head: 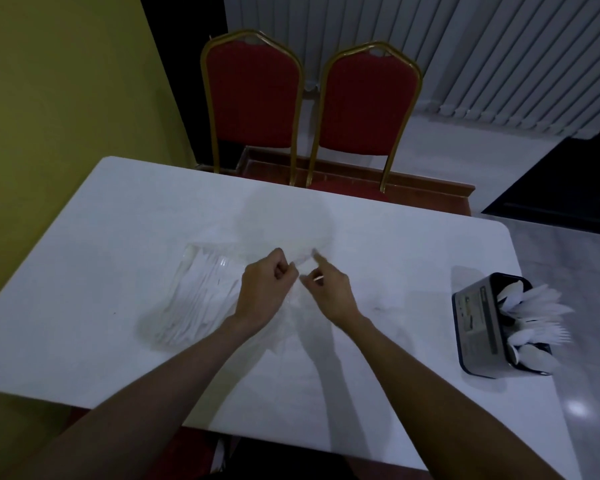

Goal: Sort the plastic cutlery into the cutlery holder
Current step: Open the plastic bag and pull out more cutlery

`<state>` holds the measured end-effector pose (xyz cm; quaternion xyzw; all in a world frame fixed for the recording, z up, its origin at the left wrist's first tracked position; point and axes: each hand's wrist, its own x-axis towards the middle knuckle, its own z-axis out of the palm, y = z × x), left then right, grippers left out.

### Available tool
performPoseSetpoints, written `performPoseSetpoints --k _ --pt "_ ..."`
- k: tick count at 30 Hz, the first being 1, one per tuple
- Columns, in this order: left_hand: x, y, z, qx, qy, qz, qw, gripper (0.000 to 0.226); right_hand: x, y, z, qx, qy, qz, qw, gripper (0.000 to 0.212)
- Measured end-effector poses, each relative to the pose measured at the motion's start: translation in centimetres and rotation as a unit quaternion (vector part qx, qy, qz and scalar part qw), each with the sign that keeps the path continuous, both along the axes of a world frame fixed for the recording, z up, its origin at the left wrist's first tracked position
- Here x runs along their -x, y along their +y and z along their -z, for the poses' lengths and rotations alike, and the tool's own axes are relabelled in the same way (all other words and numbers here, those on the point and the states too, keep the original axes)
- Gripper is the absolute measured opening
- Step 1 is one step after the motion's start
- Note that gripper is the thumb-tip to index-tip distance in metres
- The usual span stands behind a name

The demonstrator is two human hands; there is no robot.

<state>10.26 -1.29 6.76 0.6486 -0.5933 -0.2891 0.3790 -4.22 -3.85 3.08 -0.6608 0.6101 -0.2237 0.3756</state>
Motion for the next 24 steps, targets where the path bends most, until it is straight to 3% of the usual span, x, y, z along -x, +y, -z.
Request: performPoseSetpoints --k 2,5,11,14,17,19,21,24 --pt "-0.2 0.3 -0.1 0.023 -0.098 0.063 0.993 0.03 0.4 -0.9 -0.3 -0.09 -0.087 0.084 0.989 0.058" --pt "0.0 0.5 -0.2 0.044 -0.207 0.119 0.97 0.026 0.5 -1.2 -0.2 -0.142 -0.118 0.116 0.976 0.058" --pt "0.3 -1.3 0.2 -0.04 -0.097 0.003 0.994 0.021 0.8 0.6 0.8 -0.238 -0.076 -0.061 0.966 0.015" --pt "0.5 -2.0 -0.6 -0.03 -0.087 -0.02 0.996 0.026 1.1 0.8 1.2 -0.264 -0.013 -0.113 0.958 0.029" --pt "0.9 -1.9 -0.4 -0.04 -0.062 0.005 0.997 0.026 1.5 0.1 1.4 -0.311 0.018 -0.165 0.936 0.028" --pt "1.2 -1.5 0.0 -0.067 -0.037 0.031 0.997 0.03 1.5 -0.4 1.4 -0.304 0.026 -0.159 0.939 0.031" --pt "0.5 -1.3 1.0 -0.106 -0.008 0.007 0.994 0.038 1.2 -0.5 1.6 -0.299 -0.071 -0.066 0.949 0.035" --pt "-3.8 -1.8 3.9 -0.13 -0.005 -0.097 0.987 0.032 0.0 -0.5 1.8 -0.357 -0.248 0.072 0.898 0.026"
